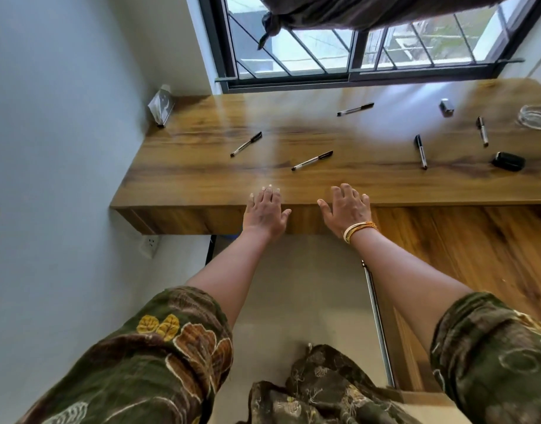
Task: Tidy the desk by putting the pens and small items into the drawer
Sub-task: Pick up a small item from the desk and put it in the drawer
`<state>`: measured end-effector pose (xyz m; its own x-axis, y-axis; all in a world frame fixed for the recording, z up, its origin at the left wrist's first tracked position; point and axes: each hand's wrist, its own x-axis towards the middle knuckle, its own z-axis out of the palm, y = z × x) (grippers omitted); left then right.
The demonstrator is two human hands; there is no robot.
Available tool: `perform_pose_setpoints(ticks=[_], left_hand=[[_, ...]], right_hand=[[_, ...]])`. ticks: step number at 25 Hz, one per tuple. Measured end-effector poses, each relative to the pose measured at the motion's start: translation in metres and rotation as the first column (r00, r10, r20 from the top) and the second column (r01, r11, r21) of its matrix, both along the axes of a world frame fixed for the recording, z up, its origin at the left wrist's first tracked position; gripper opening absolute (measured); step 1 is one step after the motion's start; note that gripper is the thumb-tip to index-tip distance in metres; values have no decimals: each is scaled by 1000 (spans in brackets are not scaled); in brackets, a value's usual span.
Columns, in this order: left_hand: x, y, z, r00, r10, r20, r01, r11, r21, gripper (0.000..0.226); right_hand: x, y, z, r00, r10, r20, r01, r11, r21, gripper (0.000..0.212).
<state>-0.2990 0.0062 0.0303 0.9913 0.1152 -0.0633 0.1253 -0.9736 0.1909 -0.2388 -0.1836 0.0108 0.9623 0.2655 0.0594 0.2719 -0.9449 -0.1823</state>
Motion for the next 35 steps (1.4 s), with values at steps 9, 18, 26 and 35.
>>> perform_pose_setpoints(ticks=[9,18,26,35], left_hand=[[108,37,-18,999,-35,-32,34,998,-49,65],[190,51,-13,991,-132,9,132,988,-78,61],[280,25,0,932,-362,22,362,927,-101,62],[366,-54,-9,881,-472,-33,460,872,-166,65]], right_hand=[[93,37,-28,991,-130,25,126,983,136,56],[148,41,-29,947,-311,78,277,916,289,44],[217,31,-15,872,-488,29,427,789,442,40],[313,-36,-2,845,-517,138,452,828,333,37]])
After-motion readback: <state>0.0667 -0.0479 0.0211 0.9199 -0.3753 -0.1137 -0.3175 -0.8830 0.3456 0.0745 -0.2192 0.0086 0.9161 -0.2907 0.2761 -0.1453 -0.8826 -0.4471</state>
